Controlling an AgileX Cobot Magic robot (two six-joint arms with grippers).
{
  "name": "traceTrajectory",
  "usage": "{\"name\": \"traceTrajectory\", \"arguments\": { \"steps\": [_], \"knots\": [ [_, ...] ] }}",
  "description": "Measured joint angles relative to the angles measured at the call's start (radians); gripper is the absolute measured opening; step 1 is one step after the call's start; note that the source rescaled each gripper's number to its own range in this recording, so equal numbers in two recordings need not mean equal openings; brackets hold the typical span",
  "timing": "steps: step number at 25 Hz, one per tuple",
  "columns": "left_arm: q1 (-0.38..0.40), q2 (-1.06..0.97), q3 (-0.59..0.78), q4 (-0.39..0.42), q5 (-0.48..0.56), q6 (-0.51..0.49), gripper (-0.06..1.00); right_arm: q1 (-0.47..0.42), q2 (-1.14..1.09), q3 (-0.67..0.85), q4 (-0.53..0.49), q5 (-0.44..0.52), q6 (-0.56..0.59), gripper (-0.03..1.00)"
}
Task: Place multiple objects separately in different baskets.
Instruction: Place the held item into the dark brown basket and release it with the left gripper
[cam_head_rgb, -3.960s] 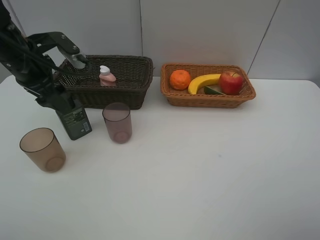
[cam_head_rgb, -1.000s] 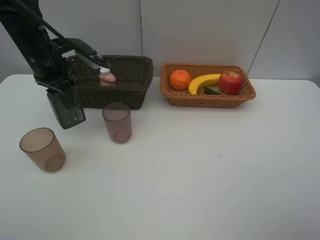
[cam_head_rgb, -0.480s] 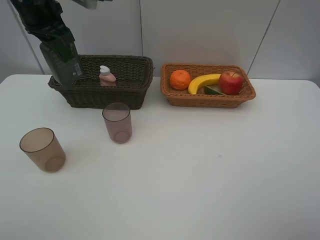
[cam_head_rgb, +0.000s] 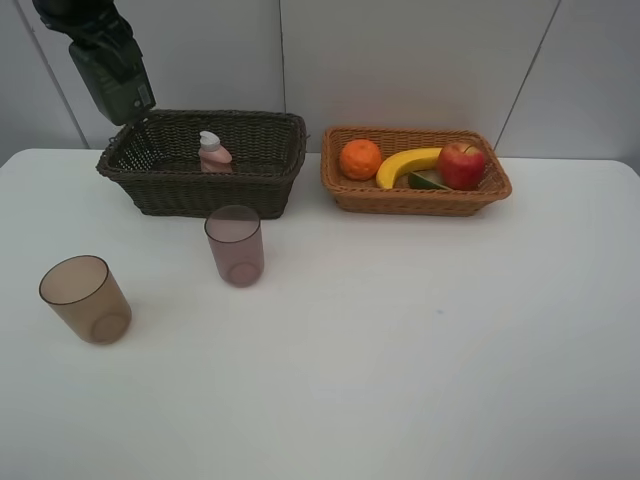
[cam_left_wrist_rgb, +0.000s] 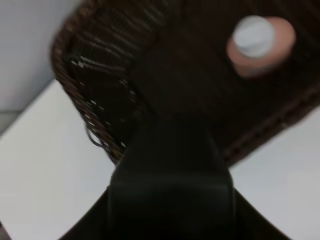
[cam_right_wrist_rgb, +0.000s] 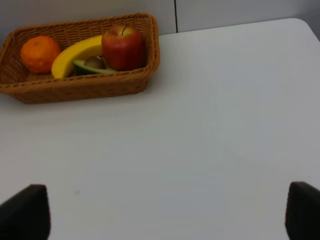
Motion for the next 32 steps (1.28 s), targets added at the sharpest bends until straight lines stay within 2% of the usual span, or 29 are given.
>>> {"name": "traceTrajectory", "arguments": {
  "steps": [8,16,22,32],
  "knots": [
    [0.000,0.098,0.000,0.065,-0.143,0.004,0.51,0.000,0.000,0.000,0.000,-0.001,0.000,1.00],
    [0.000,0.224,0.000,0.067,-0.253,0.008,0.51,0.000,0.000,0.000,0.000,-0.001,0.000,1.00],
    [0.000,0.281,0.000,0.070,-0.289,0.008,0.51,0.000,0.000,0.000,0.000,-0.002,0.000,1.00],
    [0.008,0.300,0.000,0.070,-0.291,0.009,0.51,0.000,0.000,0.000,0.000,-0.004,0.000,1.00]
  ]
}}
